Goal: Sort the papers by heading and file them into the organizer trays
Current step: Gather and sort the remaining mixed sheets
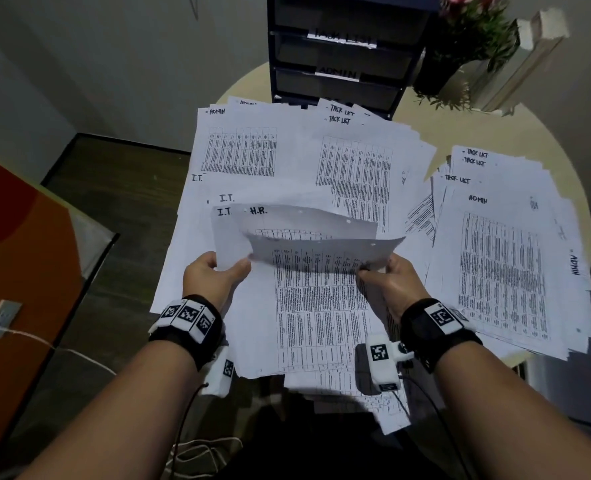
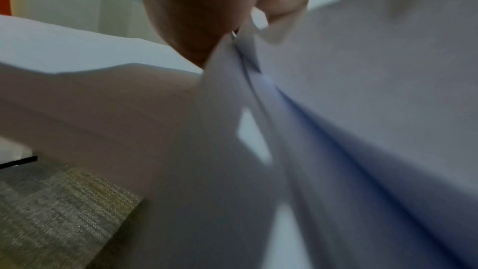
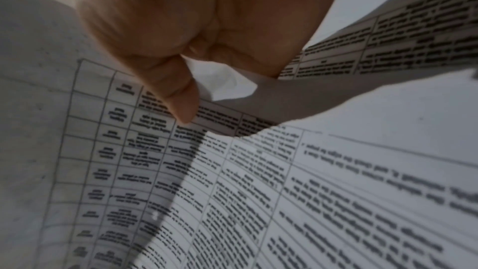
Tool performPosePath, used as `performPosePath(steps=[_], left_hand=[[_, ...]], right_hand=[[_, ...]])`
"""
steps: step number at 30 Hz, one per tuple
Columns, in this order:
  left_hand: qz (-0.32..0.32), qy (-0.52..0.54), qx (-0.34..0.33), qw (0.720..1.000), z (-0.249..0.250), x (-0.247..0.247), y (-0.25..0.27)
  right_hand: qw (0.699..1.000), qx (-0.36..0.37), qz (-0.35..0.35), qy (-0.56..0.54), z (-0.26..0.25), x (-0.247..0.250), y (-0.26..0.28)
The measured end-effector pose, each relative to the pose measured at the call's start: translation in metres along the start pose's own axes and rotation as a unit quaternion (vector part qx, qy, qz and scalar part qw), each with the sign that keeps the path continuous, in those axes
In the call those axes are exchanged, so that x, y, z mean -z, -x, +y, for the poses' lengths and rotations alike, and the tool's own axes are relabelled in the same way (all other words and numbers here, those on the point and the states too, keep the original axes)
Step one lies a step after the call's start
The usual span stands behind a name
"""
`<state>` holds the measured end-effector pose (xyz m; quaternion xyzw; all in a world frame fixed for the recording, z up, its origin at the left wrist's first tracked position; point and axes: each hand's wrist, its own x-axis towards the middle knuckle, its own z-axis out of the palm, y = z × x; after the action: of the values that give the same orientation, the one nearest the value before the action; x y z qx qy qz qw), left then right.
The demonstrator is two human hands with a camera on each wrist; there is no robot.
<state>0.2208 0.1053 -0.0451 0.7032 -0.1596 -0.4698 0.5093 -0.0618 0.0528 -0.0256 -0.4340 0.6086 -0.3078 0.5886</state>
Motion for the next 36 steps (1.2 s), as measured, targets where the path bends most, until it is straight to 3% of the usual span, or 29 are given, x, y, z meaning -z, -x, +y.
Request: performPosePath(steps=[9,13,18,24,28,36], left_hand=[[-0.001,-0.081,-0.020,0.997,-0.009,0.003,-0.003],[0.032,-0.141,-0.029,0.989,-0.010,0.002,-0.005],[0.035,-0.142,0.025,0.989,0.001,-0.003,0.001],[-0.019,-0.248,-0.061,0.967,-0.002,0.001,0.008],[0.017,-0.250,-0.122,0.960,0.017,-0.005,0.018],[0.108,-0.239,-0.268,0.927,0.079,0.007,0.023]], right_hand=[[0.999,-0.008,-0.004,0.031,0.004,-0.009,0.004],[0.998,0.018,-0.034,0.042,-0.012,-0.020,0.019],[0.999,0.032,-0.003,-0.037,-0.022,-0.009,0.031],[0.995,0.004,0.093,0.018,0.010,0.034,0.013],[0.990,-0.036,0.130,0.037,0.017,0.046,0.019],[0.977,-0.023,0.174,0.120,0.028,0.043,0.035]])
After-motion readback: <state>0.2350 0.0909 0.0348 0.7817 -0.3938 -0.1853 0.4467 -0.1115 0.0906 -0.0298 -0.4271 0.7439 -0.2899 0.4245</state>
